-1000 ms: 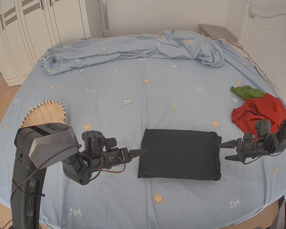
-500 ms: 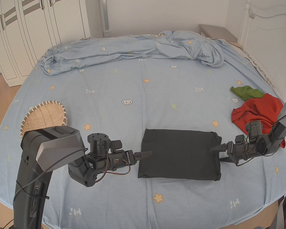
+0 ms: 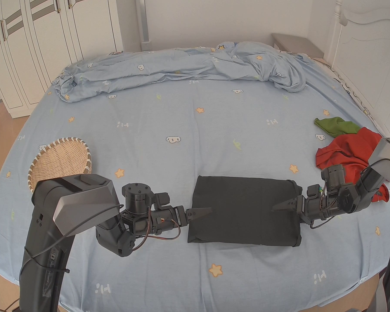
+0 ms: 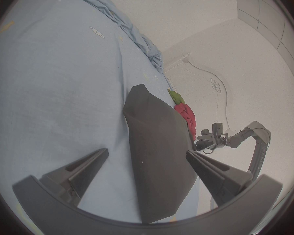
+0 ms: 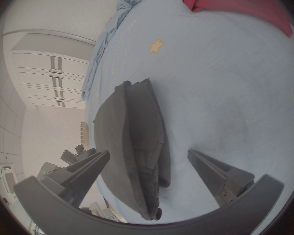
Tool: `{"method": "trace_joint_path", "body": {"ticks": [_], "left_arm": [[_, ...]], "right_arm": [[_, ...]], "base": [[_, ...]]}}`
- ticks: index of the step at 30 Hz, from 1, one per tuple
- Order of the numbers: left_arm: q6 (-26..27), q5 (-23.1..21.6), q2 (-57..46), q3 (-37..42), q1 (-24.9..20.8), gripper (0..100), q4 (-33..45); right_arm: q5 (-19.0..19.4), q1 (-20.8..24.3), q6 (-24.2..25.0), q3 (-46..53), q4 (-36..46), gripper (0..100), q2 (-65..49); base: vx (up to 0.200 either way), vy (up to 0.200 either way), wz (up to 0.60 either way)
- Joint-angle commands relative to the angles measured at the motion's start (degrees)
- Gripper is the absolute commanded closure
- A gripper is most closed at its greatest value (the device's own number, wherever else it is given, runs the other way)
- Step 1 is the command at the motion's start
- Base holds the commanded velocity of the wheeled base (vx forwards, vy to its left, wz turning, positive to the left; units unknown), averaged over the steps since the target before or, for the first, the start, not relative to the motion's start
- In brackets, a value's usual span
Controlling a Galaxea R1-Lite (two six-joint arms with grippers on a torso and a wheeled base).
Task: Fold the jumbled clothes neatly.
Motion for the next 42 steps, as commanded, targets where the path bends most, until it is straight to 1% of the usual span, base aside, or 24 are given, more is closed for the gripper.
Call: {"method": "trace_joint_path", "body": {"ticks": [1,4,7,13,15,18,26,30,36,37,42], "left_arm": [[-0.9,-0.1,1.1,0.1,-0.4,0,-1.6],[-1.5,-0.4,1.2,0.3,-0.6,0,-2.8],[-1.5,-2.2,1.5,-0.1,-1.0,0,-3.0],[-2.1,-3.4,1.4,-0.4,-0.8,0,-3.3],[-3.0,-6.6,1.7,-1.1,-0.9,0,-4.1],[-3.1,-8.3,2.2,-1.6,-1.0,0,-4.6],[-3.2,-8.8,3.9,-5.5,-2.9,0,-4.2],[-3.2,-8.8,3.9,-5.4,-2.9,0,-4.1],[-3.3,-8.8,4.1,-5.6,-3.2,0,-4.0],[-3.3,-8.8,4.3,-5.6,-3.2,100,-4.0],[-3.3,-8.8,4.4,-5.8,-3.2,100,-4.1]], "right_arm": [[-0.6,2.2,0.1,-1.2,0.3,0,1.3],[-0.9,2.4,-0.1,-1.0,0.3,0,1.4],[-0.9,2.4,-0.3,-0.8,0.1,0,1.4],[-0.9,2.5,-0.3,-0.8,-0.1,0,1.3],[-0.9,2.5,-0.4,-0.8,-0.2,0,1.3],[-0.6,2.5,-0.3,-0.7,-0.2,0,1.1],[-0.2,2.7,-0.2,-1.3,-0.2,0,1.3],[-0.8,4.2,-0.3,-1.3,-0.3,0,1.7],[-1.0,4.3,-0.1,-1.4,-0.3,0,2.1],[-1.1,4.3,0.0,-1.5,-0.3,100,2.2],[-1.3,4.3,0.2,-1.9,0.1,100,2.1]], "base": [[0.0,0.0,0.0],[0.0,0.0,0.0],[0.0,0.0,0.0],[0.0,0.0,0.0],[0.0,0.0,0.0],[0.0,0.0,0.0],[0.0,0.0,0.0],[0.0,0.0,0.0],[0.0,0.0,0.0],[0.0,0.0,0.0],[0.0,0.0,0.0]]}}
